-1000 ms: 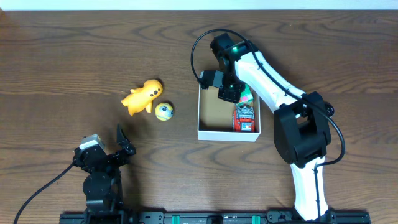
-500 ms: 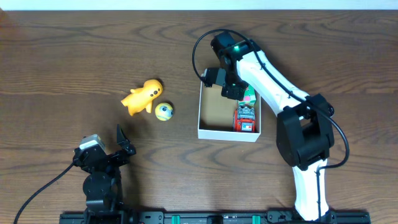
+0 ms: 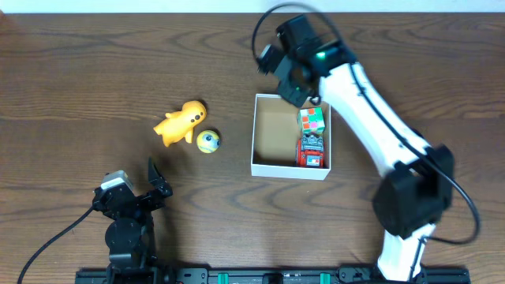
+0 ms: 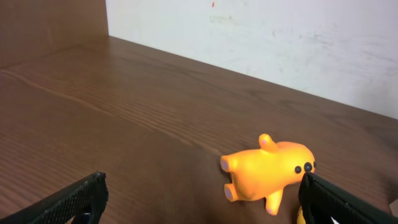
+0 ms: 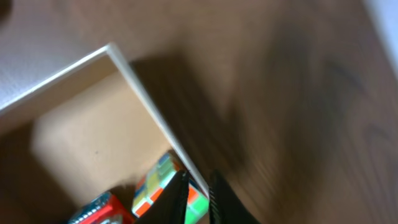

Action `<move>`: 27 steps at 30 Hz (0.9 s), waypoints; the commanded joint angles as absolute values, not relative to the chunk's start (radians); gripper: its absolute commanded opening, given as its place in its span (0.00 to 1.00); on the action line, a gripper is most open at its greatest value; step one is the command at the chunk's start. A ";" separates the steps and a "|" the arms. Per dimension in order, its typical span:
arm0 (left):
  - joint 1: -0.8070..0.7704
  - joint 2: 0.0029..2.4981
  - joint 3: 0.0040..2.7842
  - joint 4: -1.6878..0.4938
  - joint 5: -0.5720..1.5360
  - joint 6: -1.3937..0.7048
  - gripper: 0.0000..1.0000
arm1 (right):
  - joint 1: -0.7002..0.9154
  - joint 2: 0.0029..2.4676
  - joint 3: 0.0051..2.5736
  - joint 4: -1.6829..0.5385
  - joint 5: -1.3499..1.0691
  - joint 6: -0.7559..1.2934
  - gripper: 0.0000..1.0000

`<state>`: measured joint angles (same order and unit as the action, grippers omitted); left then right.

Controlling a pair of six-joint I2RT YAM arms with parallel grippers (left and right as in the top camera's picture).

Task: Pack container
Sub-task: 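Move the right gripper right to the black wheel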

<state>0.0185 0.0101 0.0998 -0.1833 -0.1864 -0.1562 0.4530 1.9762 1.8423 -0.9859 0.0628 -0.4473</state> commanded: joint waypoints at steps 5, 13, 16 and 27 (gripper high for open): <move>0.015 0.004 0.101 -0.182 -0.187 -0.146 0.98 | 0.279 1.789 1.846 -1.070 0.216 -0.070 0.58; 0.015 0.004 0.101 -0.182 -0.187 -0.146 0.98 | 0.038 1.774 1.843 -1.284 0.213 -0.010 0.95; 0.015 0.004 0.101 -0.182 -0.187 -0.146 0.98 | -0.045 1.781 1.843 -1.313 0.209 0.081 0.95; 0.015 0.004 0.101 -0.182 -0.187 -0.146 0.98 | -0.258 1.786 1.669 -1.216 0.201 0.311 0.91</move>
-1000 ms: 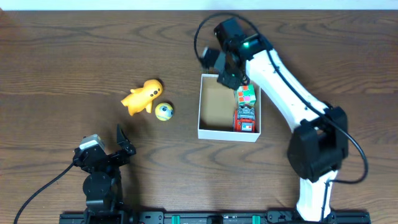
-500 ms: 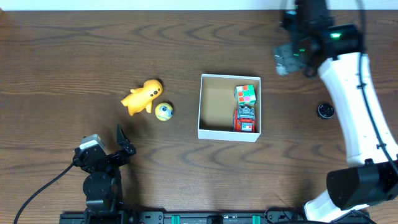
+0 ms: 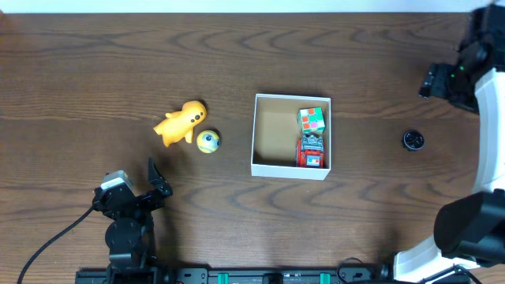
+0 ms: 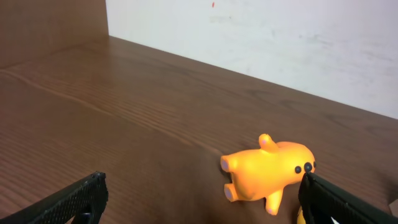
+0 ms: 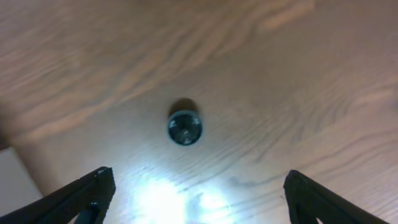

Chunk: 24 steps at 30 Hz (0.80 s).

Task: Pack container
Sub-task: 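Move the right gripper right to the black wheel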

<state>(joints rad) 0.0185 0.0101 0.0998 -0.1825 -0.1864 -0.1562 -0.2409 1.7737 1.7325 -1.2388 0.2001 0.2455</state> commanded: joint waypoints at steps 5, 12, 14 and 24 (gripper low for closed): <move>0.015 0.004 0.101 -0.182 -0.187 -0.146 0.98 | -0.269 1.786 1.467 -1.015 0.149 0.365 0.93; 0.015 0.004 0.101 -0.182 -0.187 -0.146 0.98 | -0.269 1.786 1.245 -0.786 0.097 0.396 0.96; 0.015 0.004 0.101 -0.182 -0.187 -0.146 0.98 | -0.269 1.786 1.193 -0.737 0.098 0.395 0.99; 0.015 0.004 0.101 -0.182 -0.187 -0.146 0.98 | -0.269 1.786 1.056 -0.585 0.100 0.392 0.97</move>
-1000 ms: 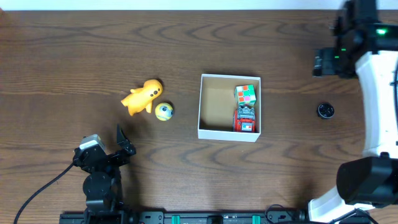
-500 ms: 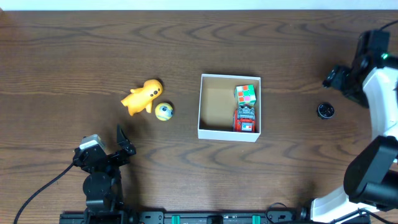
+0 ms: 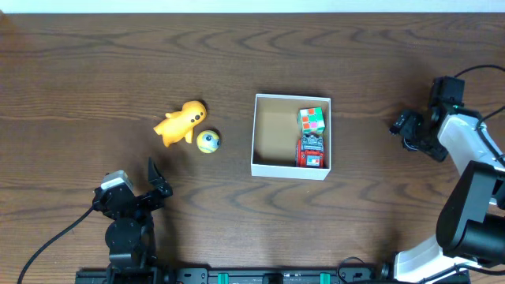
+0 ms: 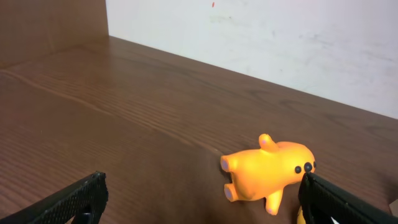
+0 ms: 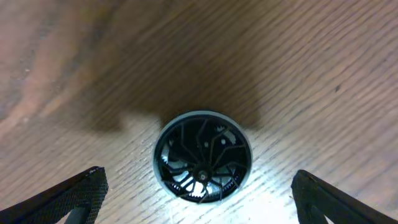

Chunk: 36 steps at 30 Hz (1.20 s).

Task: Pack container
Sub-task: 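Move the right gripper right to the black wheel, then lower and close the right gripper on the black wheel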

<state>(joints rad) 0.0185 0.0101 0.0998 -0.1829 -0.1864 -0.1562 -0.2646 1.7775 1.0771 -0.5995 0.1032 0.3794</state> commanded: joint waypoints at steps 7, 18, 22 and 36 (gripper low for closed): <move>0.015 0.004 0.101 -0.182 -0.187 -0.146 0.98 | -0.277 1.786 1.015 -0.516 0.101 0.392 0.96; 0.015 0.004 0.101 -0.182 -0.187 -0.146 0.98 | -0.283 1.786 1.011 -0.487 0.101 0.392 0.91; 0.015 0.004 0.101 -0.183 -0.187 -0.146 0.98 | -0.283 1.786 1.011 -0.485 0.103 0.392 0.91; 0.015 0.004 0.101 -0.182 -0.187 -0.146 0.98 | -0.287 1.794 1.011 -0.462 0.108 0.397 0.86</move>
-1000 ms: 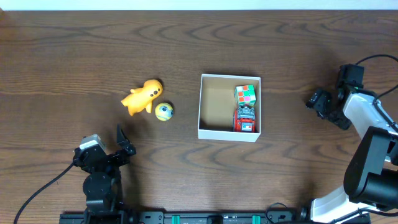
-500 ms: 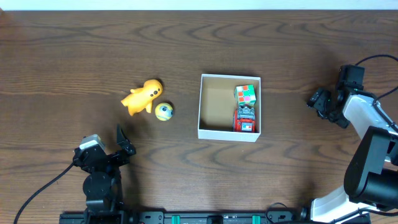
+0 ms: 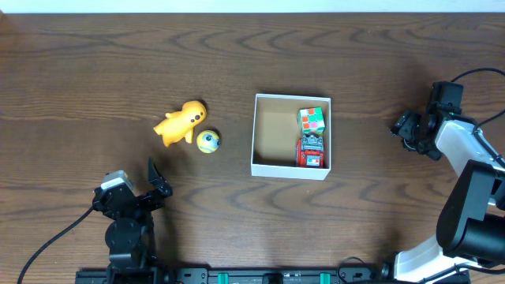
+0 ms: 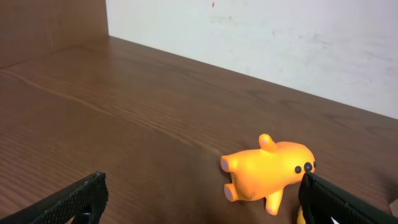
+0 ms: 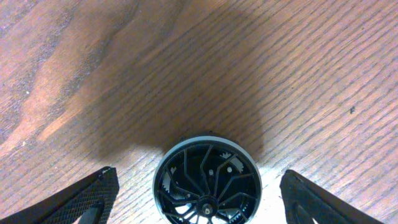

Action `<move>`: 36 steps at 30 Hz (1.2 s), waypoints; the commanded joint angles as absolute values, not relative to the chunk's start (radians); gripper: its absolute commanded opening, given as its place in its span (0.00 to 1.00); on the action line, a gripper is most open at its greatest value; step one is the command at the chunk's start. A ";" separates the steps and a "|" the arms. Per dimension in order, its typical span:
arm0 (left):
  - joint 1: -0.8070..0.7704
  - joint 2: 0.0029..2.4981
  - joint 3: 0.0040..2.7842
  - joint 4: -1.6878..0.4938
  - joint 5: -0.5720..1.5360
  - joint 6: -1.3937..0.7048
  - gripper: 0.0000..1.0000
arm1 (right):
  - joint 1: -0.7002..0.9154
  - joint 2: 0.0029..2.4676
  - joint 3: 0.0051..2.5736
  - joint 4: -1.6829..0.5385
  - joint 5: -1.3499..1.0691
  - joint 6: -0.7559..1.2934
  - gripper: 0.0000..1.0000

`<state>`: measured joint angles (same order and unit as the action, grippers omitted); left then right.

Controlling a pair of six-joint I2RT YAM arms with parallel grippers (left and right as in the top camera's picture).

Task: Pack container
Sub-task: 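Lower and close the right gripper on the black wheel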

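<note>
A white box (image 3: pixel 272 134) stands mid-table with a colour cube (image 3: pixel 311 120) and a red toy car (image 3: pixel 311 150) along its right side. Left of it lie an orange animal toy (image 3: pixel 181 122) and a small yellow ball (image 3: pixel 208 141). A black spoked wheel (image 5: pixel 206 183) lies flat on the table, between the fingertips of my open right gripper (image 5: pixel 199 202); in the overhead view that gripper (image 3: pixel 410 130) hides it. My left gripper (image 4: pixel 202 208) is open and empty near the front left, facing the orange animal toy (image 4: pixel 270 174) from a distance.
The right arm (image 3: pixel 465 150) runs along the table's right edge. The left arm's base (image 3: pixel 126 229) sits at the front left. A white wall (image 4: pixel 280 37) rises behind the table's far edge.
In the right wrist view the wheel now sits lower, further in between the open fingers, which stand slightly closer together. The left gripper and the toys have not moved.
My right gripper was shut over the box's far right corner beside the cube. It was then open high at the table's right side with the wheel small below. After that it hung close above the wheel, and now straddles it. The left arm stayed still.
</note>
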<state>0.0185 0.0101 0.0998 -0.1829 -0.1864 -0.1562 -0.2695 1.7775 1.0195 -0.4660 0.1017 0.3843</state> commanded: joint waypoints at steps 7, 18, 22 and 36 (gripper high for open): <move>0.015 0.004 0.101 -0.182 -0.187 -0.146 0.98 | -0.288 1.846 1.011 -0.463 0.107 0.397 0.88; 0.015 0.004 0.101 -0.182 -0.187 -0.146 0.98 | -0.288 1.863 1.019 -0.456 0.073 0.400 0.73; 0.015 0.004 0.101 -0.182 -0.187 -0.146 0.98 | -0.287 1.863 1.036 -0.457 0.046 0.399 0.64; 0.015 0.004 0.101 -0.182 -0.187 -0.146 0.98 | -0.256 1.863 1.192 -0.553 0.018 0.323 0.52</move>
